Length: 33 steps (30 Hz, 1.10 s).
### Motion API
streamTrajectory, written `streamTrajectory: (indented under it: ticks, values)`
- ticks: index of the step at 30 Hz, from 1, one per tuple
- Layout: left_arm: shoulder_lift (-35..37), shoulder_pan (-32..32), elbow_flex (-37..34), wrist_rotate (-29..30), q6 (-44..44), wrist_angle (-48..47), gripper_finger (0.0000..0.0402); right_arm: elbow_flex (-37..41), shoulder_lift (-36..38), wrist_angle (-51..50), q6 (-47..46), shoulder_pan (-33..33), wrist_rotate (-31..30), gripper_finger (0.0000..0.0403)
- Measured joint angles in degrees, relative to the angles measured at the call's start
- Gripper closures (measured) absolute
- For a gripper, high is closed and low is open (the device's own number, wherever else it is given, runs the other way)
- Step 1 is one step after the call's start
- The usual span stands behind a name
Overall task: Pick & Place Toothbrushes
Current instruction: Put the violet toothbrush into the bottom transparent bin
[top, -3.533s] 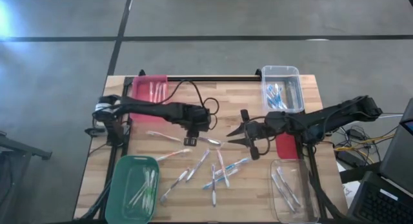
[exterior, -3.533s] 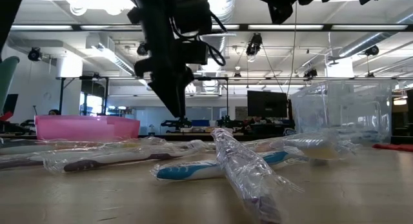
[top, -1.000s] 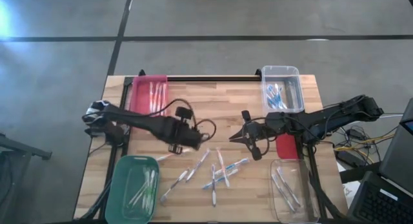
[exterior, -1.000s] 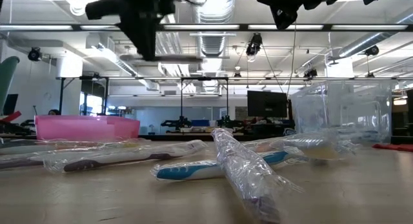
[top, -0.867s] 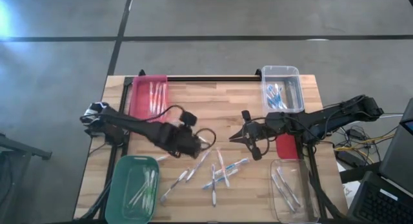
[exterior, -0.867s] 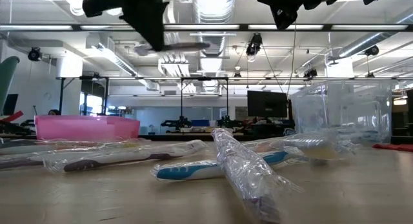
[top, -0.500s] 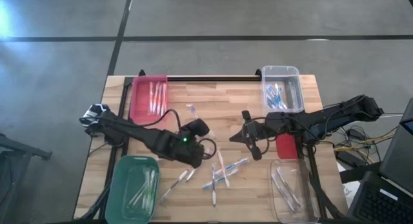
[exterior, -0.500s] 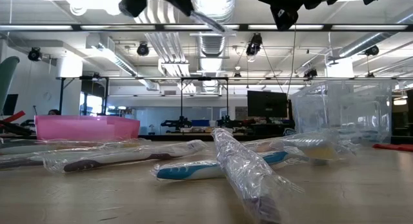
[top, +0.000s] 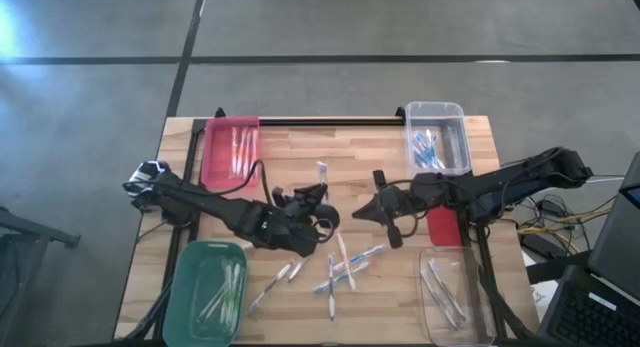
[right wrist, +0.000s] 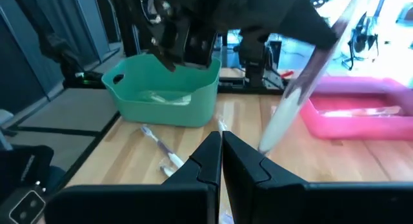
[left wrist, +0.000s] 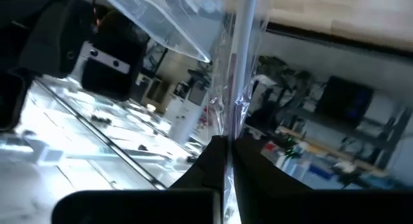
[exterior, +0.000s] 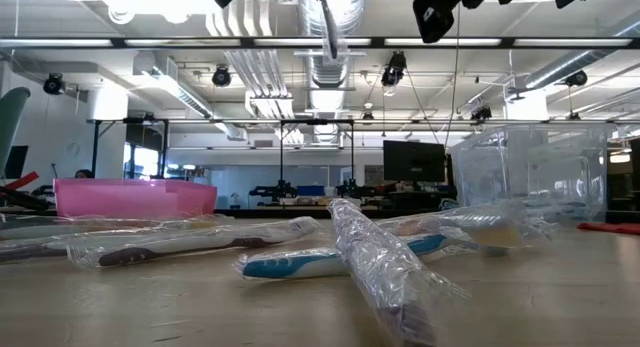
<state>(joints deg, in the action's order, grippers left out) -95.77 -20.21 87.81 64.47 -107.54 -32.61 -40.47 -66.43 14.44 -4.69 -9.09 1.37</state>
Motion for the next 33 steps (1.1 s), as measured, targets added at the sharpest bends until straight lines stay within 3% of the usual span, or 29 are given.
streamTrajectory:
  ticks: [6, 11, 21, 33]
  values:
    - [0.0, -0.18, 0.0, -0.07, -2.11, 0.08, 0.0384, -0.02, -4.04, 2.14, -2.44, 0.41, -0.22, 0.0382]
    - [0.0, -2.09, 0.0, -0.07, -2.02, 0.05, 0.0384, -0.39, -5.47, 4.05, -2.75, 2.06, -4.71, 0.0338]
    - [0.0, -2.53, -0.02, 0.1, -2.34, 0.73, 0.0383, -0.39, -5.74, 8.22, -7.38, 2.61, -4.57, 0.0251]
    - [0.0, -1.45, -0.04, -1.83, -7.52, 6.44, 0.0382, -0.35, -7.79, 11.96, -7.32, 2.63, -4.42, 0.0203]
